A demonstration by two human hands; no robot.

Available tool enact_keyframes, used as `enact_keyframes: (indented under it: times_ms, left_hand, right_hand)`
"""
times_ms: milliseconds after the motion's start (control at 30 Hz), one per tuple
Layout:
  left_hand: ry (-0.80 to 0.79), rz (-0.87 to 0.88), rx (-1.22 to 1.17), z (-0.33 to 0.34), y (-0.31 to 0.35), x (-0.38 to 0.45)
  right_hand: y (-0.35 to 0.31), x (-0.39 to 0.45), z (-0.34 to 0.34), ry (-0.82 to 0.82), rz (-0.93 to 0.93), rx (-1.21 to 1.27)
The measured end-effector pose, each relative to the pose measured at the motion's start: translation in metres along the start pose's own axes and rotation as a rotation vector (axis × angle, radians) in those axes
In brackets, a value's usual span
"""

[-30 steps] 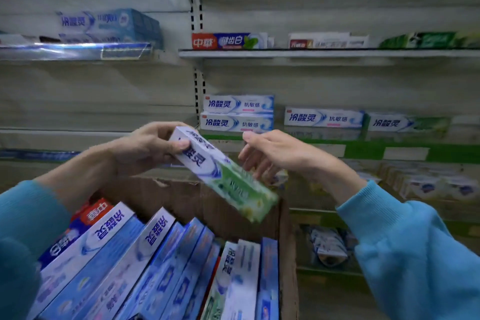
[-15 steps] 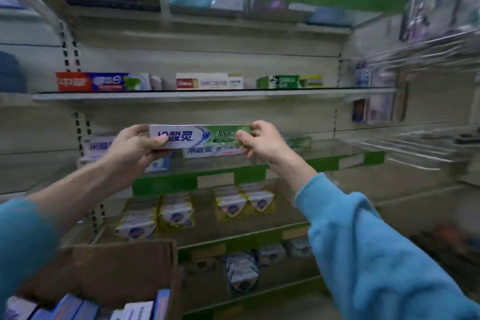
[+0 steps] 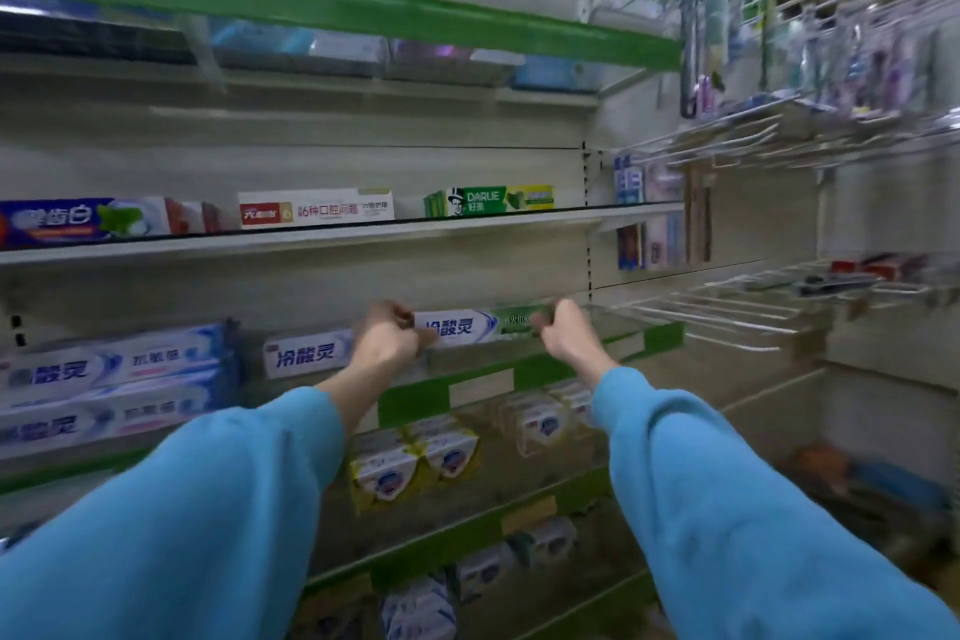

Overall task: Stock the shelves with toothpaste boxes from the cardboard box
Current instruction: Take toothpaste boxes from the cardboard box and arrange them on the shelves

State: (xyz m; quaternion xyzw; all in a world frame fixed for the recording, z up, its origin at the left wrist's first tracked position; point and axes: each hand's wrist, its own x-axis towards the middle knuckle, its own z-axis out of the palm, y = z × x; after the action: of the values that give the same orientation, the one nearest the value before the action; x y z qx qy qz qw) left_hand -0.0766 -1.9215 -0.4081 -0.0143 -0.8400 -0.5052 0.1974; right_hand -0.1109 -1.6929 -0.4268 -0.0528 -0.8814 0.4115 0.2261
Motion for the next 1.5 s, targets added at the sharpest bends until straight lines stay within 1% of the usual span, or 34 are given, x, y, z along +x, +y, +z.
enact_keyframes:
  times_ms: [67,167,333,400,467,600,800,967,1133,1267,1433,1500]
  left_hand:
    - [0.011,0.015,0.058,0.021,0.004,0.015]
    - [0.024,0.046,0.224,0.045,-0.001,0.035]
    - [0.026,0.116,0.429,0.067,-0.025,0.054]
    - [0.040,0.141,0.465,0.071,-0.030,0.062]
    - [0.066,0.148,0.467,0.073,-0.032,0.064]
    - [0.124,0.102,0.393,0.076,-0.033,0.061]
    - [0.161,0.089,0.434,0.076,-0.033,0.058]
    - [0.131,0.068,0.477,0.073,-0.030,0.056]
    - [0.101,0.064,0.484,0.071,-0.024,0.047]
    - [0.099,0.098,0.448,0.062,-0.018,0.034]
    - [-0.003,0.128,0.356,0.034,-0.010,0.008]
    - [-0.005,0.132,0.317,0.013,-0.016,0.000]
  right_hand:
    - [0.015,0.008,-0.001,0.022,0.019,-0.021]
    - [0.031,0.020,0.004,0.050,0.023,-0.073]
    - [0.044,0.055,0.008,0.034,0.099,-0.104]
    - [0.048,0.067,0.007,0.032,0.101,-0.141]
    - [0.051,0.075,0.008,0.036,0.100,-0.191]
    - [0.052,0.080,0.009,0.027,0.067,-0.274]
    - [0.052,0.080,0.009,-0.002,0.027,-0.354]
    - [0.051,0.077,0.006,-0.064,0.029,-0.371]
    - [0.051,0.069,0.005,-0.058,0.037,-0.353]
    - [0.047,0.059,0.000,-0.037,0.029,-0.311]
    - [0.042,0.047,-0.007,-0.019,0.029,-0.186]
    - [0.041,0.043,-0.007,0.009,0.035,-0.129]
